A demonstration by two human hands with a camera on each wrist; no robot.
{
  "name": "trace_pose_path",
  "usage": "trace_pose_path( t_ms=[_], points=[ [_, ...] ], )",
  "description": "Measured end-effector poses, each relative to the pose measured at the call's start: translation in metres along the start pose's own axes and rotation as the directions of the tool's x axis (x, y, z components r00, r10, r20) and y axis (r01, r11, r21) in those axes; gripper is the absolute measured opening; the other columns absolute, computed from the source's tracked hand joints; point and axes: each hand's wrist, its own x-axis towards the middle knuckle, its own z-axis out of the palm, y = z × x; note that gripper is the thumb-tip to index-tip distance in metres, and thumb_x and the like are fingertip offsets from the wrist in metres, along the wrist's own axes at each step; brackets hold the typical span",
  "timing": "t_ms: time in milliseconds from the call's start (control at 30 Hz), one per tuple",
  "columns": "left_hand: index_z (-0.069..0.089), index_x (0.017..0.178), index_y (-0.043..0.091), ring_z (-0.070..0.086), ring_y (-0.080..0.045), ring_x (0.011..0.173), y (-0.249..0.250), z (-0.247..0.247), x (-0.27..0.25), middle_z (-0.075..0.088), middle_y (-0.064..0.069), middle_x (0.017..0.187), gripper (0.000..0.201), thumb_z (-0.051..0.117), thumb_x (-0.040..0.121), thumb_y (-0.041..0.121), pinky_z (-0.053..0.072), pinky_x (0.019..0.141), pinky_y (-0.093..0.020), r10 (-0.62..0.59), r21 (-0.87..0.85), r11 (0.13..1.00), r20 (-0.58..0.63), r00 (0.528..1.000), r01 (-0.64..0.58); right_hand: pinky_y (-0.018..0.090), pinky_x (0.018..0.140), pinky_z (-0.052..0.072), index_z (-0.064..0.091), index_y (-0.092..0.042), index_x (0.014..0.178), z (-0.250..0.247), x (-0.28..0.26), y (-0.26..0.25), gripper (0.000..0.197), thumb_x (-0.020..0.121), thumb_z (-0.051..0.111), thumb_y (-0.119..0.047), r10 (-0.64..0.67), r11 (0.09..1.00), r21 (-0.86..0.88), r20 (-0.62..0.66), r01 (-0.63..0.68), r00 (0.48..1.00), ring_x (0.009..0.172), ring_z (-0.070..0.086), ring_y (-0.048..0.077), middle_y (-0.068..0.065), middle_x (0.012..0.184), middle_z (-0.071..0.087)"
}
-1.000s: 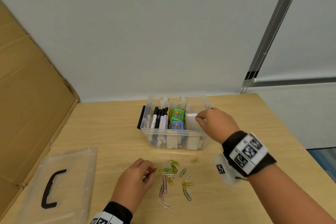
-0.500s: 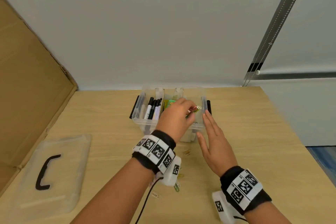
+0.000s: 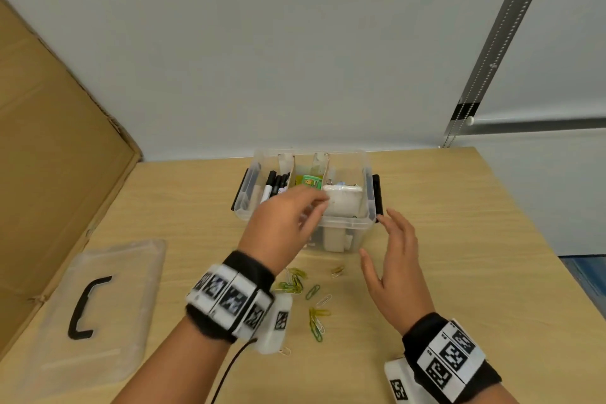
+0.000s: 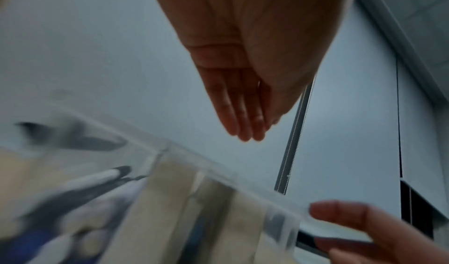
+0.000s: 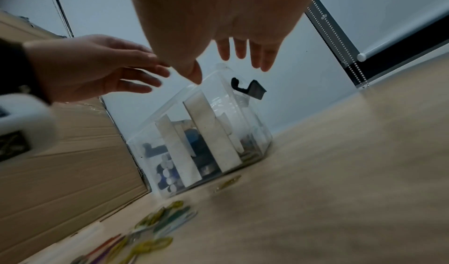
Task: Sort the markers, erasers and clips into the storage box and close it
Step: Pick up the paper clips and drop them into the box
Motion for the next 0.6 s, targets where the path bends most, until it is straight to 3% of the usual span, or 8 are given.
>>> trace_pose_path(
  t_ms=[67,100,167,233,300,367,467,600],
  points=[
    [0.065,0.106,0.026,0.059,0.002,0.077,-0.013,-0.003,-0.033,0.064,0.015,0.094,0.022,0.051,0.091,0.033,0.051,0.070,-0.011,-0.015,0.000,1.000,0.009,1.000,0.015,0.024,0.100,0.035,0.044,-0.012,0.121,0.002,-0.011,0.003,0.034,0.091,0.047,-0.027,-0.022,0.999,-0.028,-0.085,0.020,0.996,0.118,0.037,0.012,0.002,0.126,0.037],
    [0.065,0.104,0.028,0.059,0.003,0.076,-0.023,0.000,-0.048,0.064,0.017,0.092,0.022,0.051,0.090,0.035,0.052,0.070,-0.012,-0.037,0.018,0.999,0.041,0.998,0.037,0.023,0.093,0.038,0.047,-0.013,0.113,0.004,-0.016,0.005,0.027,0.089,0.046,-0.025,-0.041,0.999,-0.038,-0.064,0.038,0.997,0.108,0.041,0.013,0.000,0.115,0.041],
    [0.063,0.107,0.032,0.057,0.003,0.082,-0.044,0.012,-0.071,0.062,0.018,0.096,0.023,0.052,0.089,0.041,0.053,0.073,-0.019,-0.088,0.095,0.993,0.165,0.982,0.073,0.026,0.080,0.045,0.052,-0.016,0.105,0.010,-0.020,0.006,0.015,0.090,0.048,-0.018,-0.080,0.995,-0.049,0.096,0.085,0.992,0.095,0.047,0.013,-0.005,0.103,0.047],
    [0.056,0.121,0.034,0.054,-0.001,0.101,-0.062,0.029,-0.083,0.057,0.018,0.114,0.034,0.054,0.089,0.044,0.050,0.084,-0.024,-0.128,0.170,0.983,0.338,0.932,0.073,0.028,0.080,0.048,0.055,-0.017,0.112,0.019,-0.017,0.005,0.022,0.092,0.047,-0.013,-0.121,0.982,-0.099,0.325,0.161,0.938,0.101,0.050,0.014,-0.006,0.109,0.050],
    [0.042,0.137,0.033,0.045,-0.006,0.120,-0.075,0.044,-0.084,0.046,0.015,0.135,0.053,0.057,0.088,0.044,0.044,0.097,-0.026,-0.132,0.202,0.979,0.461,0.878,0.041,0.028,0.096,0.044,0.046,-0.016,0.134,0.032,-0.009,0.003,0.041,0.093,0.044,-0.009,-0.114,0.964,-0.148,0.515,0.219,0.849,0.121,0.044,0.016,-0.004,0.133,0.044],
    [0.031,0.145,0.030,0.035,-0.010,0.130,-0.080,0.055,-0.078,0.034,0.012,0.147,0.065,0.060,0.087,0.038,0.036,0.107,-0.027,-0.129,0.224,0.975,0.512,0.849,0.013,0.030,0.105,0.040,0.035,-0.016,0.144,0.040,-0.001,-0.002,0.053,0.093,0.042,-0.005,-0.064,0.946,-0.211,0.619,0.244,0.783,0.132,0.034,0.018,-0.002,0.146,0.035],
    [0.034,0.144,0.030,0.036,-0.012,0.129,-0.083,0.062,-0.069,0.036,0.010,0.145,0.059,0.058,0.090,0.031,0.036,0.106,-0.027,-0.132,0.252,0.968,0.530,0.838,-0.007,0.033,0.097,0.045,0.041,-0.014,0.140,0.044,0.004,-0.009,0.049,0.092,0.041,-0.001,-0.036,0.902,-0.308,0.646,0.304,0.763,0.125,0.038,0.021,0.003,0.139,0.039],
    [0.049,0.133,0.028,0.046,-0.015,0.116,-0.083,0.063,-0.063,0.050,0.006,0.126,0.043,0.055,0.091,0.027,0.044,0.095,-0.030,-0.139,0.279,0.960,0.498,0.856,-0.006,0.034,0.084,0.045,0.053,-0.007,0.123,0.045,0.002,-0.019,0.035,0.093,0.040,0.002,-0.001,0.875,-0.379,0.623,0.303,0.782,0.116,0.045,0.025,0.009,0.126,0.048]
  ],
)
